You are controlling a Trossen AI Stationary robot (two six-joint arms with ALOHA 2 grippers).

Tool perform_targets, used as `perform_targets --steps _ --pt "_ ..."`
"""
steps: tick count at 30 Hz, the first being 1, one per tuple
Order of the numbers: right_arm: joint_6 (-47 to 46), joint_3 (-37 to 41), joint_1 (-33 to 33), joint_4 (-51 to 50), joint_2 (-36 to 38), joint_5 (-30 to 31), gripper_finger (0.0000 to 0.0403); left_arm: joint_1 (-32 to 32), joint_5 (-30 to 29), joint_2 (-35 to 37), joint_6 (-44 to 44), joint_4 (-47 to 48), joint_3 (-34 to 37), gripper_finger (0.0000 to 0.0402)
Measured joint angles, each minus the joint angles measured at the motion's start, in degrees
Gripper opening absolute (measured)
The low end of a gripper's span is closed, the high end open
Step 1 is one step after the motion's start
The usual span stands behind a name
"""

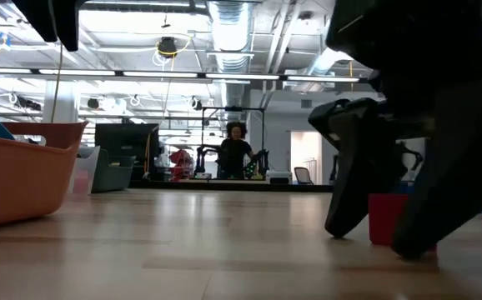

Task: Sort blocks
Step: Put the red block into the blue bin

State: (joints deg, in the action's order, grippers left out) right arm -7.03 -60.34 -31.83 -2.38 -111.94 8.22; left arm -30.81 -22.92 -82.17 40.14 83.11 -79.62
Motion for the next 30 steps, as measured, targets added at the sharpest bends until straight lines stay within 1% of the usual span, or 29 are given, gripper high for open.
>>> perform_targets --steps 4,11,13,20,25,27,30 --pt "0.19 0.85 0.02 0.71 0.0 0.97 0.0187 0.0 0.03 0.0 0.0 0.0 0.0 0.0245" --pt "1.77 1.62 0.07 2.42 -0.01 2.4 0.0111 0.0 0.33 0.0 0.0 0.0 0.0 0.0245" --pt "2.79 1.7 0.09 1.91 0.63 3.6 0.0101 0.0 0.49 0.0 -0.02 0.0 0.0 0.0245" --pt "5.37 2.12 3.08 -4.55 5.79 11.28 0.011 0.0 0.59 0.0 -0.02 -0.04 0.01 0.0245" --pt "8.61 1.99 6.13 -5.18 11.88 13.01 0.011 0.0 -0.02 0.0 0.64 -0.71 0.04 0.0245" --pt "9.09 1.99 7.16 -3.17 14.48 14.2 0.011 -0.02 -3.3 0.02 -0.05 -3.23 0.9 0.0245" --pt "10.69 1.9 7.97 1.1 17.91 18.01 0.011 -0.65 -10.49 0.01 -3.7 -10.76 4.32 0.0245"
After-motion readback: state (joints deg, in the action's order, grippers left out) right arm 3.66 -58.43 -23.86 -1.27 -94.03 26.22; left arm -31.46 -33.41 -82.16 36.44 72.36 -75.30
